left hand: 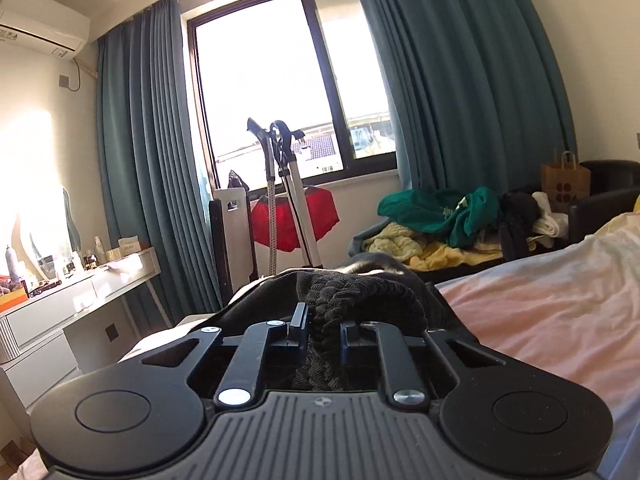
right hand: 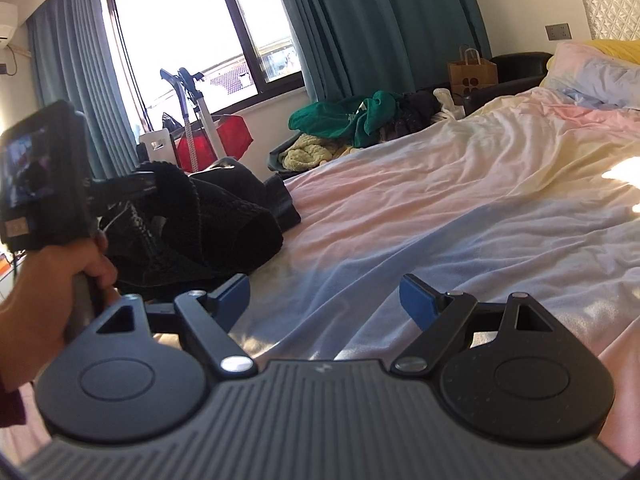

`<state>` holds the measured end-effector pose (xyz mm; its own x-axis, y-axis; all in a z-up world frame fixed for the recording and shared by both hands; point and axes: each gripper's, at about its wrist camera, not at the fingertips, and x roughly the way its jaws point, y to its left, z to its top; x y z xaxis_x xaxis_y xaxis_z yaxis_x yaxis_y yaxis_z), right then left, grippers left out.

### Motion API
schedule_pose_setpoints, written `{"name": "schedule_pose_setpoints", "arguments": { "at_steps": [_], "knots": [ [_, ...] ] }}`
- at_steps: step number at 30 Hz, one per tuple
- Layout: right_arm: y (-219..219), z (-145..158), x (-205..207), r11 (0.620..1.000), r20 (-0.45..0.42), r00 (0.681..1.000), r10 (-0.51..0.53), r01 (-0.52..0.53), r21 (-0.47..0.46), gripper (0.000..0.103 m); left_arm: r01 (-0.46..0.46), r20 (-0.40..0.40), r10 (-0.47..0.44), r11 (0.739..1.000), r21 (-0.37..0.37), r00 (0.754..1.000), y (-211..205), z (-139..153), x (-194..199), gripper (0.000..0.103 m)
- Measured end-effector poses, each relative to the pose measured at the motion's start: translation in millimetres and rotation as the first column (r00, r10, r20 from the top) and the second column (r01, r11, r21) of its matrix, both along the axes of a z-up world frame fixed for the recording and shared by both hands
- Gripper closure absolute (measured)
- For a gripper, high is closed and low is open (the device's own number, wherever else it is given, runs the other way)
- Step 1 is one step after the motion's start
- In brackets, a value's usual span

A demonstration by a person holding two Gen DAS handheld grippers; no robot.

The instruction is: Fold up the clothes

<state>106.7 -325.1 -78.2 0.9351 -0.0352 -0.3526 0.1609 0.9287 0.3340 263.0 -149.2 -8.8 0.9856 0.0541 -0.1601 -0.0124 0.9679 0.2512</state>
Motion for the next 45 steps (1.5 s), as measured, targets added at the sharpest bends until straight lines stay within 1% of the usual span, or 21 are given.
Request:
{"name": "schedule_pose_setpoints", "arguments": {
  "at_steps": [4,7,11,14,17,19,21,25,27,28,29,30,32,34,35,36,38,39,40,42,45],
  "knots": [
    [9,10,-9,0.999,0.036,0.999,-0.006,0.008,-0.041,0.019,0.048,0.052,-0.048,0.999,-0.013,0.998,29,47,-48,0.093],
    [19,18,-16,0.995,0.06,0.998,-0.022,0.028,-0.099,0.019,0.072,0.076,-0.067,0.995,-0.068,0.995,58,81,-86,0.093],
    [23,25,-24,0.997,0.049,0.999,0.005,-0.001,-0.079,0.019,0.087,0.069,-0.077,0.983,-0.162,0.995,109,106,-141,0.094],
    [33,26,-26,0.995,0.019,0.997,0.07,-0.068,-0.072,0.019,0.052,0.013,-0.05,0.977,-0.207,0.999,151,97,-167,0.094],
    [49,21,-22,0.985,-0.038,0.989,0.145,-0.148,-0.088,0.019,-0.046,-0.098,0.022,0.965,-0.257,0.995,201,65,-163,0.094],
    [60,19,-22,0.974,-0.07,0.979,0.194,-0.2,-0.104,0.019,-0.117,-0.175,0.068,0.951,-0.286,0.982,233,44,-159,0.094],
    [72,16,-21,0.96,-0.101,0.968,0.231,-0.243,-0.136,0.02,-0.182,-0.25,0.096,0.92,-0.347,0.963,270,23,-152,0.093],
    [88,5,-15,0.942,-0.162,0.945,0.285,-0.307,-0.138,0.02,-0.306,-0.412,0.095,0.819,-0.485,0.906,333,-12,-143,0.091],
    [93,0,-9,0.94,-0.176,0.94,0.292,-0.317,-0.13,0.023,-0.345,-0.455,0.081,0.771,-0.535,0.887,356,-28,-149,0.09],
    [95,-2,-5,0.938,-0.18,0.938,0.295,-0.32,-0.13,0.027,-0.354,-0.466,0.073,0.756,-0.551,0.882,362,-31,-150,0.088],
    [98,-4,-1,0.937,-0.183,0.937,0.298,-0.323,-0.131,0.027,-0.363,-0.477,0.064,0.739,-0.567,0.876,368,-35,-150,0.085],
    [100,-6,4,0.936,-0.184,0.934,0.305,-0.33,-0.124,0.027,-0.373,-0.488,0.06,0.728,-0.576,0.871,372,-37,-152,0.084],
    [104,-10,14,0.94,-0.174,0.936,0.305,-0.326,-0.106,0.034,-0.388,-0.506,0.051,0.708,-0.589,0.861,377,-38,-155,0.08],
    [108,-14,23,0.939,-0.16,0.941,0.298,-0.319,-0.128,0.04,-0.387,-0.509,0.026,0.684,-0.618,0.86,382,-37,-159,0.079],
    [110,-16,27,0.939,-0.153,0.943,0.295,-0.316,-0.139,0.048,-0.386,-0.513,0.01,0.67,-0.633,0.858,382,-35,-158,0.074],
    [110,-19,30,0.941,-0.147,0.946,0.288,-0.308,-0.137,0.05,-0.39,-0.52,-0.003,0.659,-0.644,0.854,382,-33,-158,0.071],
    [110,-22,33,0.948,-0.136,0.952,0.275,-0.292,-0.129,0.058,-0.399,-0.533,-0.023,0.637,-0.66,0.846,381,-29,-162,0.056],
    [109,-23,34,0.951,-0.13,0.954,0.269,-0.285,-0.123,0.06,-0.403,-0.539,-0.033,0.626,-0.667,0.841,381,-27,-164,0.053],
    [108,-23,34,0.954,-0.124,0.957,0.264,-0.278,-0.116,0.063,-0.397,-0.535,-0.045,0.62,-0.677,0.844,380,-24,-166,0.05],
    [107,-24,36,0.959,-0.112,0.961,0.252,-0.263,-0.103,0.064,-0.371,-0.515,-0.069,0.612,-0.698,0.854,376,-17,-169,0.047],
    [107,-23,38,0.96,-0.118,0.961,0.251,-0.263,-0.098,0.076,-0.326,-0.479,-0.109,0.6,-0.73,0.871,371,-7,-174,0.042]
  ]
}}
